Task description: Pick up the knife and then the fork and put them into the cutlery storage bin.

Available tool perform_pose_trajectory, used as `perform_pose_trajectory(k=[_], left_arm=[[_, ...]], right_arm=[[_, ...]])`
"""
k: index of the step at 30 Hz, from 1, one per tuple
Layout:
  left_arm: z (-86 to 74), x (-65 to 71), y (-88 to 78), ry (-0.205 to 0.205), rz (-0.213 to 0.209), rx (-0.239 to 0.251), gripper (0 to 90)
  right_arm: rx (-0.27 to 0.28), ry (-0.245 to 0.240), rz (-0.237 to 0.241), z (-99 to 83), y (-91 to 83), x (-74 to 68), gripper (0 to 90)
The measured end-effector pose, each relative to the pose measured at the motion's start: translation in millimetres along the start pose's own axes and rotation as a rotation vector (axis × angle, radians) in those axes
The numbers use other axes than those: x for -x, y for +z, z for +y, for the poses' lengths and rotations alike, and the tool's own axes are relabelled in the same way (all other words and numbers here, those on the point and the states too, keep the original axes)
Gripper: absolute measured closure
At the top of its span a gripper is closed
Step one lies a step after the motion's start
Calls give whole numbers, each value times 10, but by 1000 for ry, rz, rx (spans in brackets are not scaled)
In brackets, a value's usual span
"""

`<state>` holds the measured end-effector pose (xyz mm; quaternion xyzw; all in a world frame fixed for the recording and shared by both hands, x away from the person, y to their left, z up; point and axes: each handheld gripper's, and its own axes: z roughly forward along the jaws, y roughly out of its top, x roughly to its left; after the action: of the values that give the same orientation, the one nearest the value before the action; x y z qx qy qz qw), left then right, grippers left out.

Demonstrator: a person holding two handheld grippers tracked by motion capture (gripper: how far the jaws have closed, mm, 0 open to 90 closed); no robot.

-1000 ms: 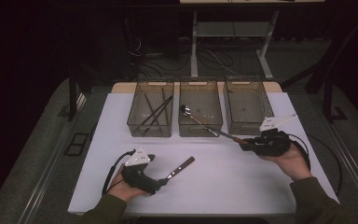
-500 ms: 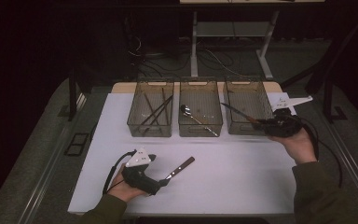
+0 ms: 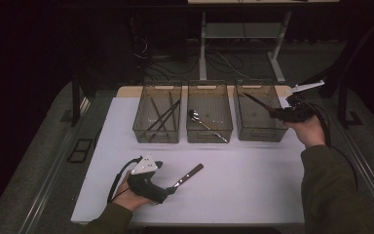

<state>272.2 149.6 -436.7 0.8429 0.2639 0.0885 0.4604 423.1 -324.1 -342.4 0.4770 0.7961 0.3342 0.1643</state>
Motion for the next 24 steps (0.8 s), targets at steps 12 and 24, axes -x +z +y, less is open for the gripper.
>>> perform_pose_trajectory(k=[12,24], left_arm=[[2,4,-5,1,-8,1,0],[-1,12,9,6,-22,-2,0]], right_arm=[[-119,36,-35,25,459,145,753],[-179,36,-31,-5,676,118,751]])
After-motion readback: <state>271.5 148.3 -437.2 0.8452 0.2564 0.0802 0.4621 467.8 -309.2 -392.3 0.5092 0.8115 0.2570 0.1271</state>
